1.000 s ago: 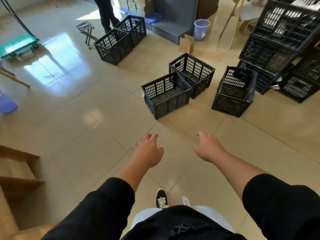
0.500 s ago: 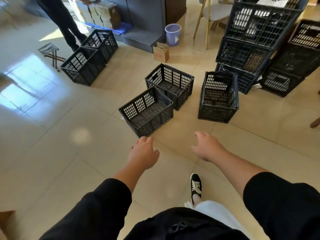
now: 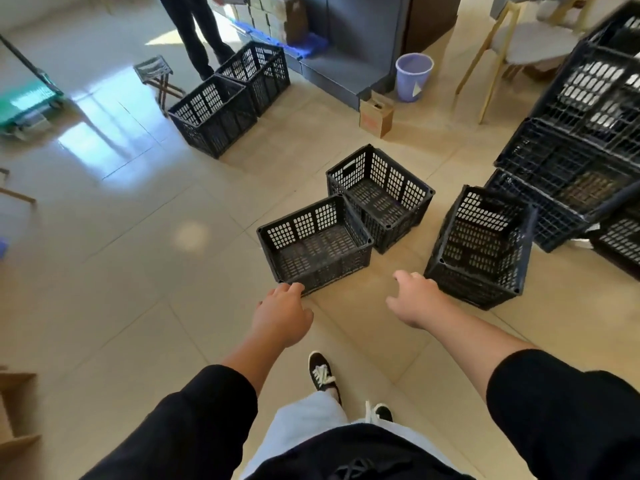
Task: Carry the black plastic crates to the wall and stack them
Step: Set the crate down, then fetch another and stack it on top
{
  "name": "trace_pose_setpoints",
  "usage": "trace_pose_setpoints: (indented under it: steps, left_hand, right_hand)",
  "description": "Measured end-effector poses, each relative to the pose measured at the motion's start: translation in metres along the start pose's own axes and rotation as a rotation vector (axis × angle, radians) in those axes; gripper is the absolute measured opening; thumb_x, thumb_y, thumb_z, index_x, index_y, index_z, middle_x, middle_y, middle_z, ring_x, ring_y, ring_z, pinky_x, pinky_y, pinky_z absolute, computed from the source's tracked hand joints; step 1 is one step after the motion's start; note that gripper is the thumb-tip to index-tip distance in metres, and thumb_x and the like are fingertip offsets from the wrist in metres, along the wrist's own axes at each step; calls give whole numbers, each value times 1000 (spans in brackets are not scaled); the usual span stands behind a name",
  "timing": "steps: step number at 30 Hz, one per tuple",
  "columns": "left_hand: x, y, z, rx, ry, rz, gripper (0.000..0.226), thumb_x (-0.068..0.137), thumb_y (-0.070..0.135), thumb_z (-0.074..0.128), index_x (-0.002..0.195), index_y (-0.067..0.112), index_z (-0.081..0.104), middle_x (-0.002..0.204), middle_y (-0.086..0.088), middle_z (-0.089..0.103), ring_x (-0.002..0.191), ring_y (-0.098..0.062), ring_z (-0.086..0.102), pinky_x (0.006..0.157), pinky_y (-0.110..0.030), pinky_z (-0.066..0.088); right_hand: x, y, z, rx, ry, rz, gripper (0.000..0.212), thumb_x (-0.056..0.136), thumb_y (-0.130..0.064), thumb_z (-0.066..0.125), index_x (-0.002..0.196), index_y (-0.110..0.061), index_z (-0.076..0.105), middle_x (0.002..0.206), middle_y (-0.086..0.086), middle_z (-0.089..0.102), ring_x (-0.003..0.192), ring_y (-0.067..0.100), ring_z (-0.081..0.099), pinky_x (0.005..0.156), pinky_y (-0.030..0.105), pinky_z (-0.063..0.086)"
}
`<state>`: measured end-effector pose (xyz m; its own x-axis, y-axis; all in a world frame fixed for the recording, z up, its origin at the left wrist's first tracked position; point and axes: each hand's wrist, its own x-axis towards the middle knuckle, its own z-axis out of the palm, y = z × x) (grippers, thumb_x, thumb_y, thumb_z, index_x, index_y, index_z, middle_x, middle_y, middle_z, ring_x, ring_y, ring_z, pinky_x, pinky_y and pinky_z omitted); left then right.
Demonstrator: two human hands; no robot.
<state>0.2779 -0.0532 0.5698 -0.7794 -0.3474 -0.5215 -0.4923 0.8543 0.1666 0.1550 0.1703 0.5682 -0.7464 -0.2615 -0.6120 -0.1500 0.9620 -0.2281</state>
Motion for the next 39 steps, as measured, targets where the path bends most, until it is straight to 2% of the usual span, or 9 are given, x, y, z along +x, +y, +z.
trace_pose_setpoints:
  steps: [6,18,23,28,31,33,35,37,39]
  left_hand:
    - [91,-26,-32,-91,10,-36,51,101,40,52,150,26,47,144,-3,56,129,-27,57,99,-42,54]
    - [225,-59,-98,-159,-27,-80,46,104,38,49,148,24,50,138,-3,57,119,-24,59,89,-35,51]
    - [270,-57,-98,-236,-78,-176,45,104,37,52,147,23,52,135,-2,58,110,-20,60,88,-34,53]
    - [316,-48,-102,-380,-113,-316,48,105,31,52,151,17,49,144,-7,57,121,-24,59,86,-30,44]
    - [348,-47,-102,-526,-101,-415,49,107,29,52,153,14,48,144,-9,58,111,-22,58,85,-29,39]
    - [366,-52,-95,-580,-109,-460,49,107,29,52,153,14,47,145,-9,60,115,-24,59,84,-28,38]
    - [381,-60,-85,-609,-128,-503,49,107,30,52,153,15,48,138,-7,62,112,-24,62,83,-29,40]
    - [396,-72,-69,-646,-151,-547,46,106,32,54,149,15,52,121,-1,64,97,-20,65,80,-33,49]
    - [413,-86,-53,-684,-174,-588,46,106,31,55,149,14,52,129,-3,65,102,-21,64,83,-35,51]
  right_hand:
    - [90,-54,-41,-14,-23,-24,63,102,-39,51,159,-22,32,157,10,43,144,36,38,108,51,45]
    - [230,-132,-98,-5,-67,-18,60,100,-39,53,155,-22,36,152,12,46,131,36,51,100,47,53]
    - [297,-139,-123,-47,-85,-28,60,100,-36,53,155,-20,37,150,12,49,132,36,50,100,45,51]
    - [370,-145,-136,-26,-168,-37,60,99,-36,53,155,-19,38,150,14,50,130,37,53,100,46,52]
    - [410,-150,-138,-17,-200,-40,58,100,-35,53,154,-19,40,148,13,52,128,35,56,100,46,52]
    - [434,-152,-135,-10,-209,-34,57,100,-34,53,154,-19,41,148,12,54,128,35,56,99,46,52]
    - [458,-154,-130,-3,-211,-19,57,100,-34,53,154,-19,41,148,12,54,128,34,57,99,46,51]
    - [481,-155,-122,8,-224,6,57,101,-32,54,154,-19,41,148,12,54,127,34,57,98,46,52]
    - [505,-155,-110,32,-236,41,57,101,-31,55,155,-18,40,149,13,53,127,35,57,99,47,53]
